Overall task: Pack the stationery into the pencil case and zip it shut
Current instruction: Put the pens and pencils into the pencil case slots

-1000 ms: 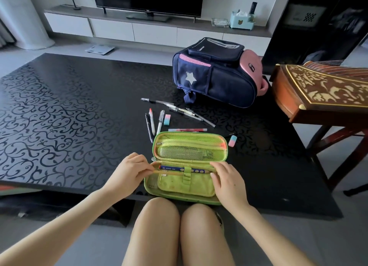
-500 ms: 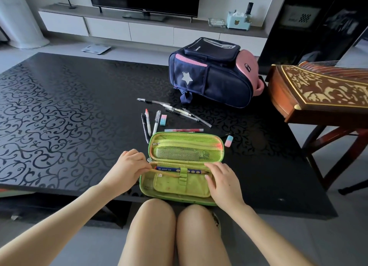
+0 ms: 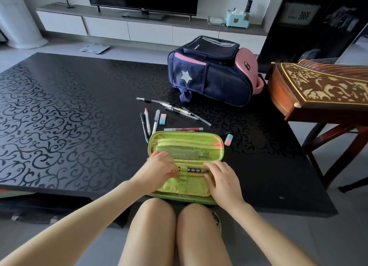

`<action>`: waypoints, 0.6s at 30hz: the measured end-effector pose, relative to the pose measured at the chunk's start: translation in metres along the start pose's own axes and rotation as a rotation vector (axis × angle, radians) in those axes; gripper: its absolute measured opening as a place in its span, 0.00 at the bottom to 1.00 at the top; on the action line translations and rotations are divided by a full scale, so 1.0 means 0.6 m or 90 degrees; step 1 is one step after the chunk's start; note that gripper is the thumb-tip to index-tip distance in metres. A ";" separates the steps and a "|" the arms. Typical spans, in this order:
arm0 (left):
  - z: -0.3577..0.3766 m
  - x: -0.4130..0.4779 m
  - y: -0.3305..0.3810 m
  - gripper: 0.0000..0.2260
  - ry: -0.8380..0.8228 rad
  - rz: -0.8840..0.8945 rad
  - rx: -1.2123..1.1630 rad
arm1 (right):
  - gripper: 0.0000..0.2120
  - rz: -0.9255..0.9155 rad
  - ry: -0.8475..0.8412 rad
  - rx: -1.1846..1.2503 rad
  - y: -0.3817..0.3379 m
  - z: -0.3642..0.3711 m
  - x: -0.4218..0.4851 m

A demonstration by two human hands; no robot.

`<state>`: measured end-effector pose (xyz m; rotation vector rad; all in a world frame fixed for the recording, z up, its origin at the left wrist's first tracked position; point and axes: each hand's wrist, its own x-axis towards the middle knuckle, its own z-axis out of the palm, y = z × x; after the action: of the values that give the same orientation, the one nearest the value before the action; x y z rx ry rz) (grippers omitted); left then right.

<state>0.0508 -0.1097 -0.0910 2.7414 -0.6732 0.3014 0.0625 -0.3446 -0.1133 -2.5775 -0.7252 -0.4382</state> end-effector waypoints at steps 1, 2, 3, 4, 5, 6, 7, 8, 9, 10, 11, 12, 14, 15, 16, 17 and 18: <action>0.006 0.006 0.009 0.03 -0.009 0.001 -0.008 | 0.13 -0.006 0.001 0.006 -0.001 -0.002 0.000; 0.008 0.010 0.016 0.03 -0.016 -0.003 -0.015 | 0.12 -0.015 0.006 0.014 -0.002 -0.005 0.000; 0.008 0.013 0.018 0.03 -0.025 -0.013 -0.020 | 0.10 -0.020 0.019 0.020 0.000 -0.011 0.004; 0.006 0.011 0.017 0.04 -0.030 -0.024 -0.019 | 0.10 -0.010 0.042 0.022 0.004 -0.018 0.011; 0.003 0.010 0.013 0.05 -0.026 -0.031 -0.011 | 0.10 0.019 0.073 0.018 0.012 -0.026 0.025; -0.001 0.005 0.008 0.06 -0.019 -0.041 -0.002 | 0.09 0.074 0.104 0.012 0.025 -0.034 0.043; -0.004 0.000 0.003 0.07 -0.007 -0.051 0.007 | 0.08 0.147 0.121 0.000 0.044 -0.040 0.065; -0.007 -0.005 -0.003 0.08 0.008 -0.062 0.014 | 0.08 0.226 0.116 -0.018 0.064 -0.044 0.088; -0.007 -0.008 -0.011 0.09 0.023 -0.071 0.021 | 0.09 0.292 0.091 -0.037 0.084 -0.044 0.111; -0.008 -0.012 -0.018 0.09 0.034 -0.081 0.024 | 0.10 0.335 0.051 -0.050 0.100 -0.043 0.133; -0.008 -0.014 -0.027 0.10 0.040 -0.090 0.020 | 0.13 0.354 0.006 -0.061 0.114 -0.041 0.155; -0.009 -0.016 -0.033 0.11 0.043 -0.096 0.012 | 0.15 0.355 -0.044 -0.080 0.124 -0.037 0.176; -0.008 -0.022 -0.041 0.11 0.041 -0.101 0.000 | 0.16 0.323 -0.144 -0.132 0.136 -0.027 0.210; -0.007 -0.025 -0.043 0.11 0.040 -0.105 -0.006 | 0.16 0.301 -0.192 -0.154 0.138 -0.022 0.225; -0.006 -0.029 -0.043 0.11 0.038 -0.110 -0.015 | 0.15 0.280 -0.230 -0.170 0.139 -0.017 0.236; -0.006 -0.031 -0.042 0.11 0.039 -0.115 -0.026 | 0.14 0.262 -0.251 -0.182 0.138 -0.014 0.244; -0.006 -0.032 -0.042 0.11 0.040 -0.118 -0.032 | 0.12 0.244 -0.263 -0.197 0.139 -0.010 0.251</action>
<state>0.0458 -0.0791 -0.0991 2.7094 -0.4008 0.3216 0.2303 -0.3491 -0.0734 -3.0515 -0.2820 0.1196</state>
